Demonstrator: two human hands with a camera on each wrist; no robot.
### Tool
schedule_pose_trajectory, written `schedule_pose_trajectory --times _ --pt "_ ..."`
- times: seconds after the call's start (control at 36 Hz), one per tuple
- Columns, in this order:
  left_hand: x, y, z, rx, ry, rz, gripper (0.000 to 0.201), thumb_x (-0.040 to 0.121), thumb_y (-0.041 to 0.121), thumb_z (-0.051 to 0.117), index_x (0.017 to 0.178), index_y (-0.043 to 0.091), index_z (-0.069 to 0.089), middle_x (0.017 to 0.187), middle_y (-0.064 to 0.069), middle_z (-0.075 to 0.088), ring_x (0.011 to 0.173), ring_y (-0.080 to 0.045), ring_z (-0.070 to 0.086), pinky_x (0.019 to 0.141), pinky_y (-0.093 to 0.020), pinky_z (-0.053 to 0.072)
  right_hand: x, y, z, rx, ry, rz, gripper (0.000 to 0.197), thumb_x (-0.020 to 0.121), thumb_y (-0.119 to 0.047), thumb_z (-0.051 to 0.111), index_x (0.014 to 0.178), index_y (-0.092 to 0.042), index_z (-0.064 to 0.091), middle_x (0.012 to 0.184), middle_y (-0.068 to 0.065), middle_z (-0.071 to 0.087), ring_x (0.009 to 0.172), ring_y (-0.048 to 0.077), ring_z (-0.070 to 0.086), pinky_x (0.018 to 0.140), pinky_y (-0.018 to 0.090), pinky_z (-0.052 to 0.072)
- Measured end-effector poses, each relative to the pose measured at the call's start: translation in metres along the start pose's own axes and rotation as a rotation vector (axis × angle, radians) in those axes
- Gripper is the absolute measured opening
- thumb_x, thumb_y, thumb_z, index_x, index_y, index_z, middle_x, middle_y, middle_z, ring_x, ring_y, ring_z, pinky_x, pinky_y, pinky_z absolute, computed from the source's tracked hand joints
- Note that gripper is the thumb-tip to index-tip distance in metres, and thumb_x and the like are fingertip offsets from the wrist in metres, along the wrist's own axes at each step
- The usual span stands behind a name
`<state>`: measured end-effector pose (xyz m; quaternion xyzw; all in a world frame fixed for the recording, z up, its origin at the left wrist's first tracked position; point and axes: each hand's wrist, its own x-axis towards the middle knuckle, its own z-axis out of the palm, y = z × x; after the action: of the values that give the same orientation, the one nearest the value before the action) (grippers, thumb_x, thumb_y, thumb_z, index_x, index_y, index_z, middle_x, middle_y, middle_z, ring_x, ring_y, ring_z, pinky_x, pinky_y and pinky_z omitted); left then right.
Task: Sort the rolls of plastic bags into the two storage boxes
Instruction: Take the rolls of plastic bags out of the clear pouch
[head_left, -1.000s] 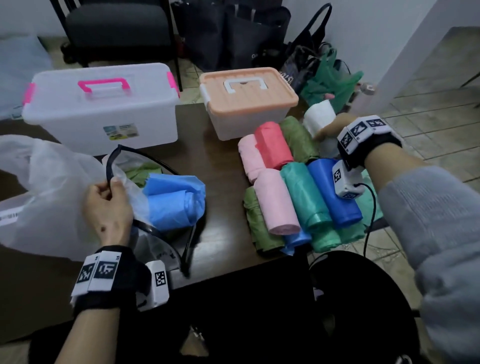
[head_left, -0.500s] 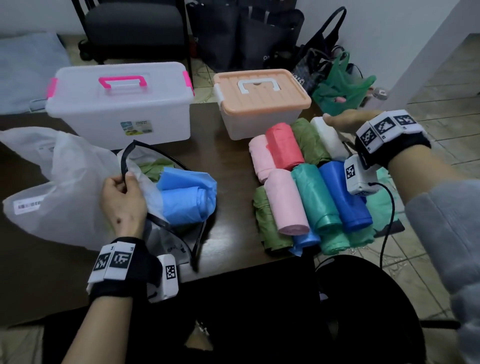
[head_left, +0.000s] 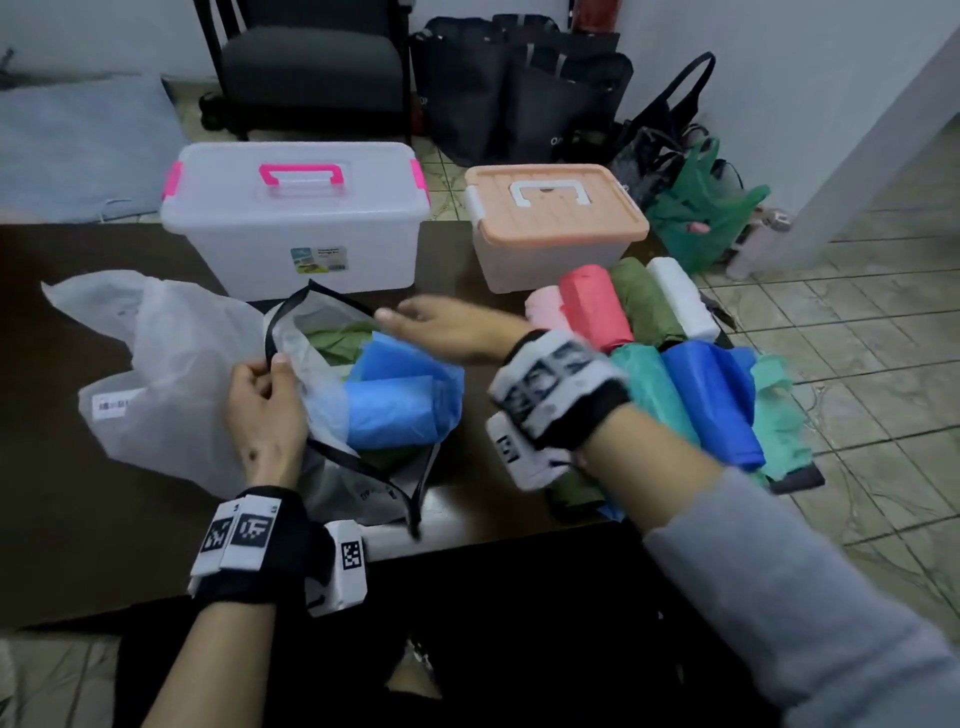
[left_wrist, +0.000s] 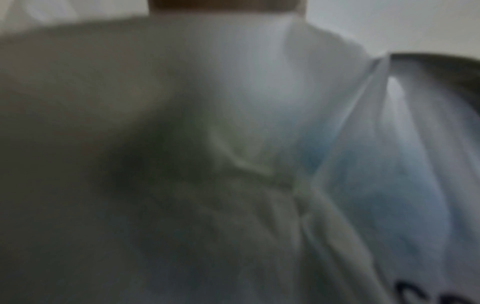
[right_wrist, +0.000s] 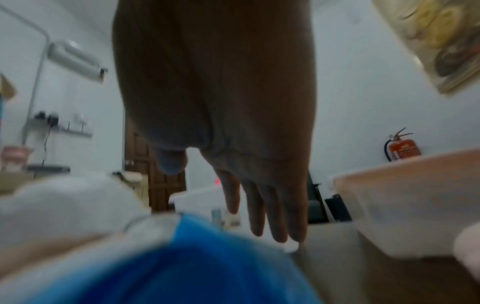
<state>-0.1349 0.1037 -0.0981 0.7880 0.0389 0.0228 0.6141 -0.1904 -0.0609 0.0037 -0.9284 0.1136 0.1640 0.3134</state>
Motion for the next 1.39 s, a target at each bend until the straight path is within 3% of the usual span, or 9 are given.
schedule_pose_trajectory --times 0.08,0.22,0.33,0.44,0.58,0.72,0.94,1.11,1.39 --pt "0.002 -0.004 -0.002 0.011 0.013 0.008 0.017 0.097 0.028 0.048 0.094 0.012 0.05 0.092 -0.009 0.058 0.084 -0.018 0.053 0.074 -0.028 0.039 0.016 -0.006 0.034 -0.013 -0.068 0.062 0.058 0.099 -0.053 0.026 0.089 -0.006 0.059 0.09 0.01 0.059 0.089 0.024 0.056 0.072 0.03 0.04" --pt "0.001 -0.005 -0.007 0.015 0.021 -0.006 0.015 0.097 0.027 0.048 0.094 0.012 0.051 0.092 -0.008 0.059 0.085 -0.017 0.052 0.07 -0.023 0.036 0.002 -0.008 0.065 -0.267 -0.068 -0.011 0.076 0.087 -0.068 0.039 0.136 -0.01 0.041 0.138 0.012 0.046 0.123 0.027 0.047 0.096 0.039 0.037" --pt "0.001 -0.005 -0.011 0.058 0.048 -0.01 0.02 0.097 0.026 0.047 0.097 0.008 0.055 0.09 -0.007 0.057 0.085 -0.018 0.05 0.066 -0.019 0.03 -0.013 -0.002 0.077 -0.414 0.079 -0.155 0.075 0.082 -0.058 0.059 0.135 -0.01 0.036 0.136 0.012 0.043 0.125 0.029 0.042 0.094 0.041 0.038" --pt "0.008 -0.008 -0.016 0.062 0.05 -0.065 0.022 0.097 0.027 0.046 0.097 0.008 0.054 0.101 -0.014 0.062 0.095 -0.025 0.056 0.078 -0.029 0.038 -0.022 0.011 0.074 -0.294 -0.013 -0.239 0.079 0.081 -0.038 0.07 0.14 -0.004 0.03 0.141 0.017 0.037 0.128 0.029 0.038 0.102 0.034 0.033" --pt "0.012 -0.013 -0.022 0.039 0.033 -0.089 0.017 0.097 0.024 0.044 0.097 0.009 0.052 0.101 -0.011 0.058 0.098 -0.022 0.054 0.08 -0.028 0.036 -0.03 0.032 0.062 0.041 0.025 -0.111 0.053 0.088 -0.019 0.063 0.134 -0.004 0.041 0.129 0.015 0.053 0.116 0.028 0.052 0.095 0.032 0.04" --pt "0.007 -0.015 -0.021 0.06 0.016 -0.083 0.016 0.098 0.023 0.042 0.096 0.009 0.048 0.082 -0.001 0.053 0.089 -0.018 0.048 0.074 -0.025 0.033 -0.018 0.051 0.037 0.391 0.331 0.137 0.053 0.087 -0.013 0.06 0.134 -0.005 0.037 0.122 0.01 0.054 0.113 0.025 0.053 0.097 0.031 0.04" --pt "0.006 -0.013 -0.021 0.105 0.006 -0.049 0.029 0.099 0.022 0.041 0.106 -0.003 0.054 0.1 -0.015 0.057 0.096 -0.026 0.053 0.076 -0.026 0.034 0.023 0.064 0.018 0.207 0.565 0.431 0.074 0.095 -0.013 0.046 0.151 -0.023 -0.002 0.139 0.025 0.035 0.126 0.038 0.038 0.102 0.044 0.031" --pt "0.006 -0.013 -0.022 0.101 0.008 -0.045 0.02 0.099 0.022 0.042 0.1 0.005 0.052 0.096 -0.01 0.054 0.089 -0.019 0.049 0.075 -0.026 0.034 0.044 0.082 0.036 -0.064 0.464 0.552 0.058 0.1 -0.019 0.037 0.151 -0.026 0.011 0.145 0.021 0.026 0.129 0.036 0.031 0.106 0.042 0.027" --pt "0.007 -0.017 -0.022 0.085 0.014 -0.028 0.016 0.098 0.022 0.043 0.093 0.008 0.05 0.092 -0.008 0.055 0.087 -0.02 0.05 0.078 -0.03 0.038 0.047 0.083 0.045 -0.12 0.436 0.576 0.06 0.101 -0.036 0.032 0.152 -0.023 0.003 0.158 0.012 -0.005 0.142 0.033 0.007 0.113 0.044 0.012"
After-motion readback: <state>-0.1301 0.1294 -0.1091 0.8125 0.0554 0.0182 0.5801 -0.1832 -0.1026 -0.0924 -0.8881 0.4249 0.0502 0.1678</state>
